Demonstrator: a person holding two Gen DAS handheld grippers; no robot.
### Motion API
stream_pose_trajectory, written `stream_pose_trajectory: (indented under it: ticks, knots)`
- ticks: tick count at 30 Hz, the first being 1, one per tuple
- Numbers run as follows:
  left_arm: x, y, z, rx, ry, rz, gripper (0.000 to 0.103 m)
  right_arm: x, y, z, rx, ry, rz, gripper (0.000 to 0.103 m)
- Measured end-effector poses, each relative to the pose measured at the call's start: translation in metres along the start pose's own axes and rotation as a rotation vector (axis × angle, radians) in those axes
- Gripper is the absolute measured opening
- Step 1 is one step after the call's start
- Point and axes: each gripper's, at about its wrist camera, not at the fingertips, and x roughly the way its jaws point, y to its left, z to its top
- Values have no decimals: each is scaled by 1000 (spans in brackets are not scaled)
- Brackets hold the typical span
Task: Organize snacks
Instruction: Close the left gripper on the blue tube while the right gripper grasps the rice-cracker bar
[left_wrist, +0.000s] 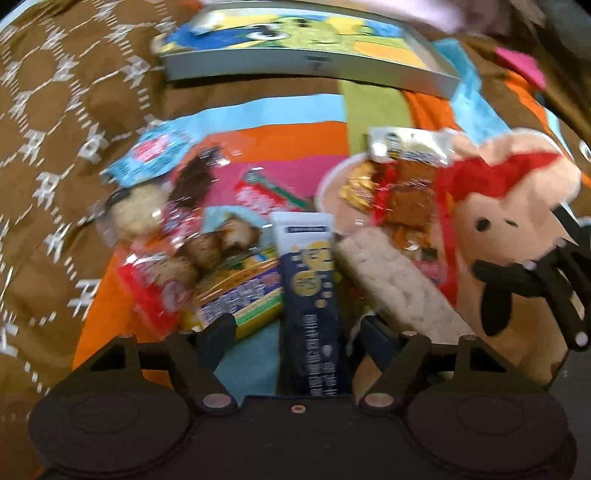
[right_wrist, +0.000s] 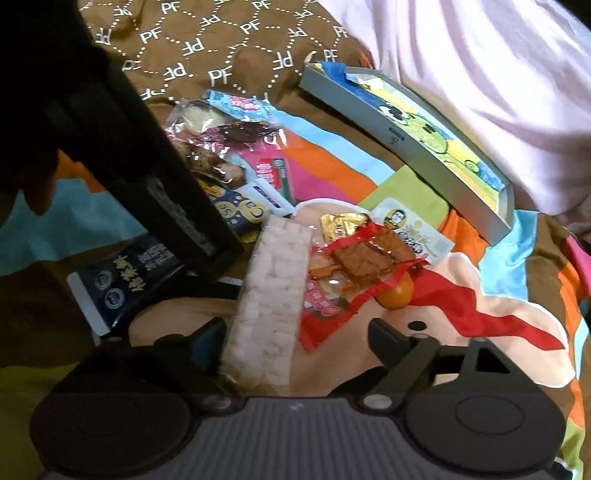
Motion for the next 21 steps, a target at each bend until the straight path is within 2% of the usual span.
stream_pose_trajectory:
  ticks: [2,4,10,15,18,21]
  knots:
    - [2,-8,3,47,6,-4,72,-1,0,0,8,4,22,74]
    - [5,-13,5,76,10,16,61,0,-2,0,23,11,48,69]
    - [4,-7,10,38,25,15,53,1,-6,-1,57,17,71,69]
    - [2,-9,6,71,30,36,53,2,-5,-1,55,17,70,69]
    - [5,-13,4,91,59,26,41,2,-4,-1,53,15,65,65]
    - [7,-15,3,81,73,38,41,3,-4,-1,53,17,68,61]
